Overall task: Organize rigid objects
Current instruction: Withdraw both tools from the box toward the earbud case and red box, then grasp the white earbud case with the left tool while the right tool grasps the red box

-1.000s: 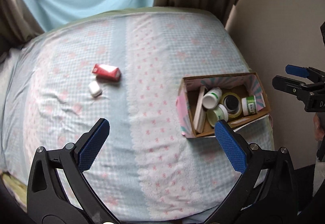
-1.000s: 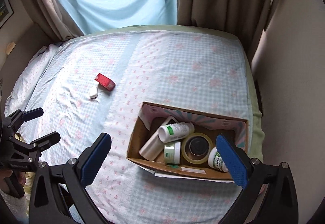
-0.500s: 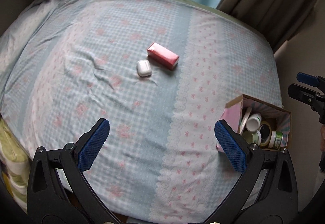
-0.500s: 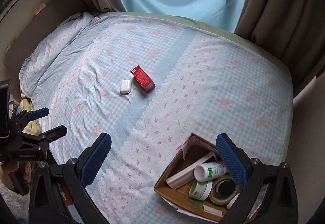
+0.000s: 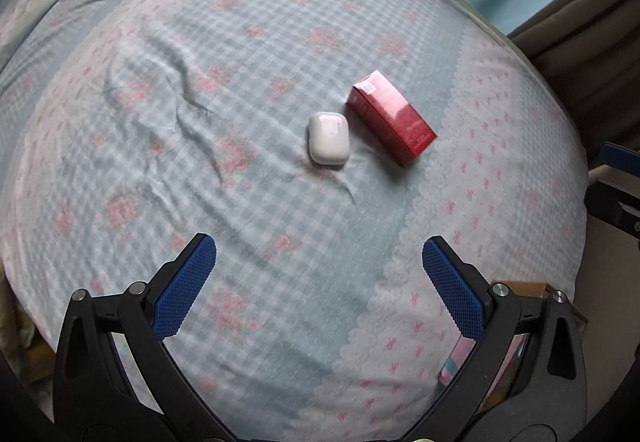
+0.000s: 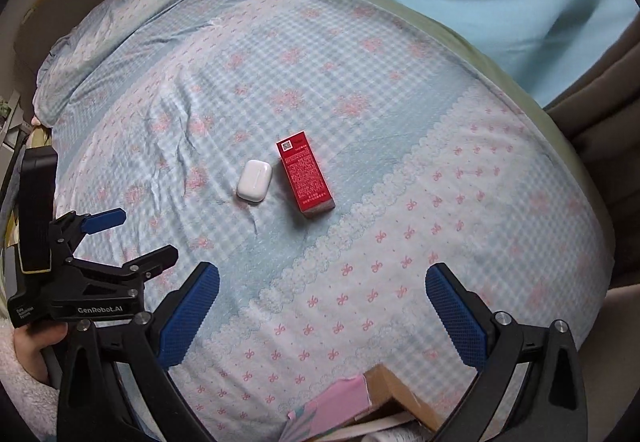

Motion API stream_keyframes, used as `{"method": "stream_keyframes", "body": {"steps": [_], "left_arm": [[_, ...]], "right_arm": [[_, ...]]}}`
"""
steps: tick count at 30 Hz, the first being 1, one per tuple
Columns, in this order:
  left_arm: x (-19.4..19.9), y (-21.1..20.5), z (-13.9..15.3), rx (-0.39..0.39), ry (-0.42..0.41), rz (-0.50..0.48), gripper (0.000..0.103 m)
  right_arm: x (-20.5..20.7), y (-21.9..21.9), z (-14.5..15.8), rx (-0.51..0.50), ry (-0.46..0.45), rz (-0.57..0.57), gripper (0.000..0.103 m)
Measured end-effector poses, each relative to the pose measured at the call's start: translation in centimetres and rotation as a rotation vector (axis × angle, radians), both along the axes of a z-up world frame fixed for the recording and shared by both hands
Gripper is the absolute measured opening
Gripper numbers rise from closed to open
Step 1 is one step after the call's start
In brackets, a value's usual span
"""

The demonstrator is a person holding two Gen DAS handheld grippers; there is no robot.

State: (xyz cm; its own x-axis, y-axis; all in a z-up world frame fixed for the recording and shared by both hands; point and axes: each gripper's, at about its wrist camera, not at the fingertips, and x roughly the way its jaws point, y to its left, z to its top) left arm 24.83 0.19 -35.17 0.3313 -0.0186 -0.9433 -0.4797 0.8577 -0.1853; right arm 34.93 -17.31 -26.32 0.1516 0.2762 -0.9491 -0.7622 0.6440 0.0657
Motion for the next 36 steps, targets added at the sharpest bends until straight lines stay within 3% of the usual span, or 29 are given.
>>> {"method": "stream_keyframes", "body": {"steps": [5, 10, 11, 13, 18, 21, 23, 29, 32, 36], "left_arm": [[3.6, 0.4, -4.0, 0.053, -0.001, 0.015, 0.102], [6.3, -0.4, -7.5, 0.155, -0.008, -0.012, 0.095], [6.7, -0.7, -8.1, 0.176, -0.008, -0.022, 0.094], [7.5, -1.0, -9.5, 0.203, -0.002, -0.040, 0.087], [8.7, -1.2, -12.0, 0.208, -0.013, -0.048, 0.074], [9.2, -1.1, -12.4, 0.220, -0.041, -0.047, 0.072], [9.3, -1.1, -12.3, 0.225, -0.061, -0.055, 0.067], [9.7, -1.2, -12.1, 0.226, -0.090, -0.085, 0.045], [9.7, -0.7, -12.0, 0.203, -0.096, -0.089, 0.043], [9.6, -0.3, -11.9, 0.180, -0.106, -0.088, 0.043]], "right_arm": [[3.2, 4.7, -4.8, -0.048, 0.045, 0.032, 0.097], [5.3, 8.0, -9.1, -0.093, 0.056, 0.075, 0.097], [5.6, 8.4, -10.0, -0.095, 0.061, 0.083, 0.093], [6.0, 9.1, -11.3, -0.091, 0.074, 0.097, 0.084], [6.2, 10.3, -13.9, -0.075, 0.075, 0.137, 0.075], [6.3, 10.8, -15.2, -0.075, 0.086, 0.163, 0.074], [6.4, 11.2, -15.9, -0.068, 0.094, 0.182, 0.066], [6.6, 12.4, -16.8, -0.043, 0.098, 0.222, 0.050], [6.3, 13.2, -17.1, -0.054, 0.075, 0.241, 0.043], [6.0, 13.5, -17.2, -0.045, 0.053, 0.248, 0.042]]}}
